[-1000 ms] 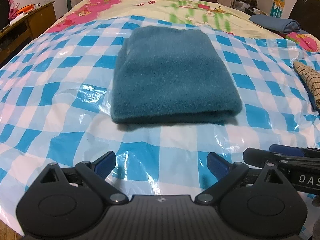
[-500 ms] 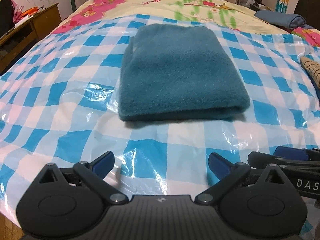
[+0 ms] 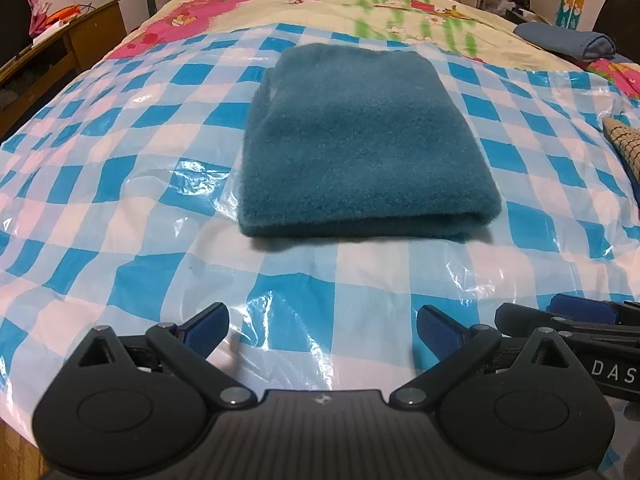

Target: Fold small clothes

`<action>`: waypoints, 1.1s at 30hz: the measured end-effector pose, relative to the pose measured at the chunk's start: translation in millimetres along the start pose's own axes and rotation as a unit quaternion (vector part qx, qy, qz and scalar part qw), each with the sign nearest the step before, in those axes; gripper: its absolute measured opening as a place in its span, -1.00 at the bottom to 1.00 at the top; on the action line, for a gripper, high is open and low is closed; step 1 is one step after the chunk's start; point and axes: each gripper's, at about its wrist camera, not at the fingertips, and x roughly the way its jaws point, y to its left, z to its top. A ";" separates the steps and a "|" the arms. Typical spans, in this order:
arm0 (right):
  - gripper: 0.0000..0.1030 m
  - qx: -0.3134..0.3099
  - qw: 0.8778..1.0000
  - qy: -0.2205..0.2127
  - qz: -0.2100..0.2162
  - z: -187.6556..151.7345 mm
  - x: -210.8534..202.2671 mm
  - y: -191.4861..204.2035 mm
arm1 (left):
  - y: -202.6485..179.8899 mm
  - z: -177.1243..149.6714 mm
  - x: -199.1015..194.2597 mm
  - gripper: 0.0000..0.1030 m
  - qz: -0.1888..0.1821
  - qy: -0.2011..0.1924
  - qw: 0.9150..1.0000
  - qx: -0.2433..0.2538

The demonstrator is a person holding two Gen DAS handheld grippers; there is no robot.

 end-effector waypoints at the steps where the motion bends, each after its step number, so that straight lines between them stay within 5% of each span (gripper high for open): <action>1: 0.32 0.000 1.000 0.000 -0.001 -0.2 -0.1 -0.2 | 0.1 -0.4 0.2 1.00 -0.001 0.001 1.000 0.000; 33: 0.32 -0.003 1.000 0.012 -0.019 -3.0 6.5 0.1 | -5.4 -5.0 2.7 1.00 0.025 0.006 1.000 0.015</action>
